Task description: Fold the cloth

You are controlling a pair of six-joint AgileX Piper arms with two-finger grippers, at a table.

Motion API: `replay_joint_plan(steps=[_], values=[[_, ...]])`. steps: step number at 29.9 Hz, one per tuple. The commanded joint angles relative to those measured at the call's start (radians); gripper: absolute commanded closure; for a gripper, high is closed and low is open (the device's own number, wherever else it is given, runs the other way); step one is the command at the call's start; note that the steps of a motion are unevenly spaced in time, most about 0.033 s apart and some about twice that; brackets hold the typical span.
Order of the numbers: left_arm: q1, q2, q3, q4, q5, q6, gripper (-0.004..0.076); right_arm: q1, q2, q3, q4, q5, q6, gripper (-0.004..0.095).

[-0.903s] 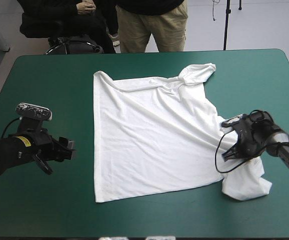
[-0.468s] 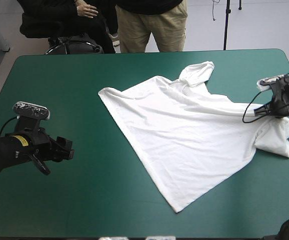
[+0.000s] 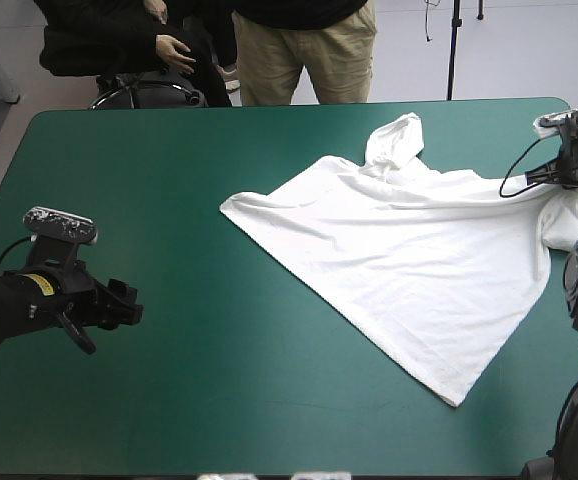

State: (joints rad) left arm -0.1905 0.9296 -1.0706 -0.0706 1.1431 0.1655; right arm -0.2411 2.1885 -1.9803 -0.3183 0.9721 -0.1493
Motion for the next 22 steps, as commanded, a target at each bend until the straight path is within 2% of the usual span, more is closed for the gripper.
replay_joint_plan(steps=[1,2,4,6,11,15,19,22], values=[[0.0,-0.012,-0.033,-0.001,-0.05,-0.011,0.024,-0.016,-0.064,-0.047,0.035,0.014,-0.031,0.0435],[0.0,-0.012,-0.033,-0.001,-0.053,-0.011,0.024,-0.016,-0.064,-0.047,0.038,0.038,-0.031,0.0322],[0.0,-0.011,-0.033,-0.001,-0.072,-0.009,0.024,-0.016,-0.068,-0.047,0.042,0.081,-0.026,0.0172],[0.0,-0.011,-0.033,0.001,-0.094,-0.006,0.024,-0.016,-0.081,-0.047,0.082,0.107,-0.024,0.0119],[0.0,-0.003,-0.033,0.001,-0.134,-0.006,0.024,-0.016,-0.172,-0.047,0.163,0.134,-0.032,0.0205],[0.0,0.012,-0.033,-0.012,-0.137,-0.006,0.024,-0.016,-0.282,-0.047,0.286,0.234,-0.091,0.0271],[0.0,0.04,-0.033,-0.012,-0.165,-0.006,0.024,-0.007,-0.398,-0.028,0.472,0.278,-0.145,0.0278],[0.0,0.066,-0.033,-0.006,-0.165,-0.006,0.024,0.037,-0.489,0.006,0.504,0.278,-0.165,0.0278]])
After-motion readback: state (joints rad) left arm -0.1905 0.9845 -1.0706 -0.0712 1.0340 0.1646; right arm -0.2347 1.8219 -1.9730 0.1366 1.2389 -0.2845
